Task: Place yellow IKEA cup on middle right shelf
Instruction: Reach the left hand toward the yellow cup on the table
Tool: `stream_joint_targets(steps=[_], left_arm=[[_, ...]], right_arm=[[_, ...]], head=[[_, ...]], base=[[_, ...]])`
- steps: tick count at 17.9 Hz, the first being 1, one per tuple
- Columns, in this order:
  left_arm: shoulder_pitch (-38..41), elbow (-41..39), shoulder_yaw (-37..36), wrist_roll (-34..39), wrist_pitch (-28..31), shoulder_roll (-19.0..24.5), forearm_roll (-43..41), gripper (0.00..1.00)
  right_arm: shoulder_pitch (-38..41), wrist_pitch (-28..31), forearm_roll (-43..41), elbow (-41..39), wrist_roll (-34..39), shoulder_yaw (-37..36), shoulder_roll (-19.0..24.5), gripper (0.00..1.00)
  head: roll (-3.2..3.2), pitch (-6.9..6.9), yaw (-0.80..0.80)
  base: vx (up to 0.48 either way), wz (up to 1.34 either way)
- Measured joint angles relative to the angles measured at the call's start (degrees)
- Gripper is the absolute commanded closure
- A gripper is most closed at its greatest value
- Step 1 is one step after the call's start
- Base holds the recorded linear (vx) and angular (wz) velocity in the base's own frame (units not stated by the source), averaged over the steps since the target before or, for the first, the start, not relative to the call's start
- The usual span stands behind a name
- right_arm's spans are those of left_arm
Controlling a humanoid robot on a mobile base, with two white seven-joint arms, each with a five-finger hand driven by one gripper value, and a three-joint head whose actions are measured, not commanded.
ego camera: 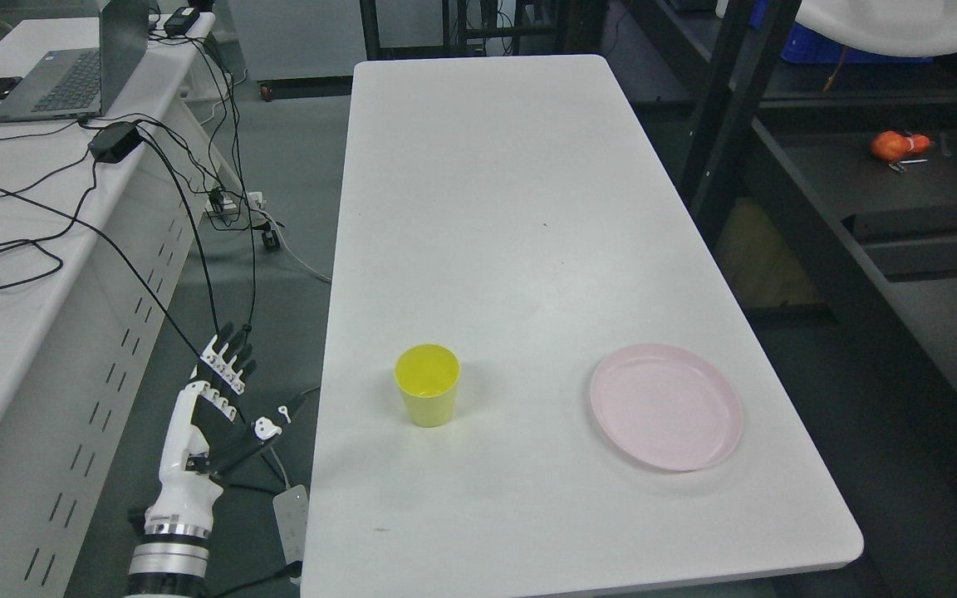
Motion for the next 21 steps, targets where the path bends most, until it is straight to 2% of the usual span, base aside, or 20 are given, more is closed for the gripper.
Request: stream_joint_targets(steps=[6, 12, 16, 21], left_arm=[[0.07, 1.22, -0.94, -0.09, 0.37, 0.0, 3.61, 0.01], [-5.48, 5.65, -1.41, -1.19, 0.93, 0.0, 7.25, 0.02], [-9.74, 7.81, -2.59, -6.73, 4.28, 0.01, 8.48, 0.02], [-13.81, 10.9, -4.48, -8.34, 7.41, 0.0, 6.45, 0.02]], right_arm=[[0.0, 0.0, 0.0, 0.0, 0.05, 0.0, 0.0, 0.01], [0.0, 0.0, 0.0, 0.0, -0.16, 0.0, 0.0, 0.01], [0.0, 0.0, 0.0, 0.0, -0.18, 0.0, 0.0, 0.01], [0.0, 0.0, 0.0, 0.0, -0.2, 0.0, 0.0, 0.01]], head=[[0.0, 0.0, 0.0], [0.0, 0.0, 0.0], [0.0, 0.0, 0.0], [0.0, 0.0, 0.0]], base=[[0.0, 0.0], [0.0, 0.0], [0.0, 0.0], [0.0, 0.0]])
